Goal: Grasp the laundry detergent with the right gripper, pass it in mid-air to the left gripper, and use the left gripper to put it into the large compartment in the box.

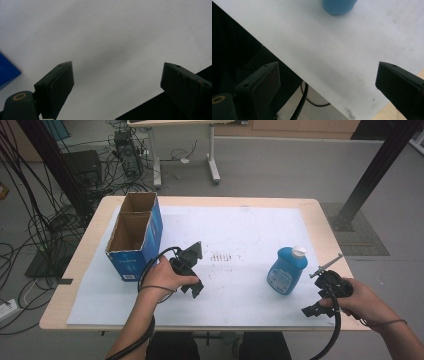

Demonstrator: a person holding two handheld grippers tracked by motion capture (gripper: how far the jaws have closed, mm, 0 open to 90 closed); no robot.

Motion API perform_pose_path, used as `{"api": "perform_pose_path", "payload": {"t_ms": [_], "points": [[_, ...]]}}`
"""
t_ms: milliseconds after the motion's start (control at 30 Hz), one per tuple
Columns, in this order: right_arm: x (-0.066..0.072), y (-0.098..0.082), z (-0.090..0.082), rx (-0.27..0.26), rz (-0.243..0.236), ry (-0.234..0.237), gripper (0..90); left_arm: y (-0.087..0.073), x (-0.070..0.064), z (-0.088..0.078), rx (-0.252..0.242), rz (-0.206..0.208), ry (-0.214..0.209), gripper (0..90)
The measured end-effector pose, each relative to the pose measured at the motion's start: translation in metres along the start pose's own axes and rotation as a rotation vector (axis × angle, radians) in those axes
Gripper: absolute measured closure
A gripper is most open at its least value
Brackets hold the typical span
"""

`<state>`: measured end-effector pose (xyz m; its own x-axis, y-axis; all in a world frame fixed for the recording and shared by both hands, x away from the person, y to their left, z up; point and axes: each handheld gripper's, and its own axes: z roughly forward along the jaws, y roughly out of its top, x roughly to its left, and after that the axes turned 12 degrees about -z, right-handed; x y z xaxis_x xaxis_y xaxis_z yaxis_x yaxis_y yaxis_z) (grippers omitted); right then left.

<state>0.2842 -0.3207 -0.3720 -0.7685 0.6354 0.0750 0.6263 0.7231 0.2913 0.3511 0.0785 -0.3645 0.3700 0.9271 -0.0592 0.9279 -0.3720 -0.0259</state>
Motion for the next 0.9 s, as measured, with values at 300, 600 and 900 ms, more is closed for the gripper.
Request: {"api": "perform_pose_path", "payload": {"t_ms": [300,600,900], "points": [[-0.003,-0.005,0.009,-0.086,0.009,-0.007,4.5,-0.002,-0.001,0.003,0.006,-0.001,-0.001,11.9],[-0.009,-0.007,0.012,-0.202,-0.005,-0.017,4.1,-0.004,0.001,-0.003,-0.007,-0.007,-0.005,11.9],[-0.013,-0.004,0.013,-0.299,-0.047,-0.028,3.5,-0.005,0.005,-0.005,-0.038,-0.039,-0.017,11.8]]}}
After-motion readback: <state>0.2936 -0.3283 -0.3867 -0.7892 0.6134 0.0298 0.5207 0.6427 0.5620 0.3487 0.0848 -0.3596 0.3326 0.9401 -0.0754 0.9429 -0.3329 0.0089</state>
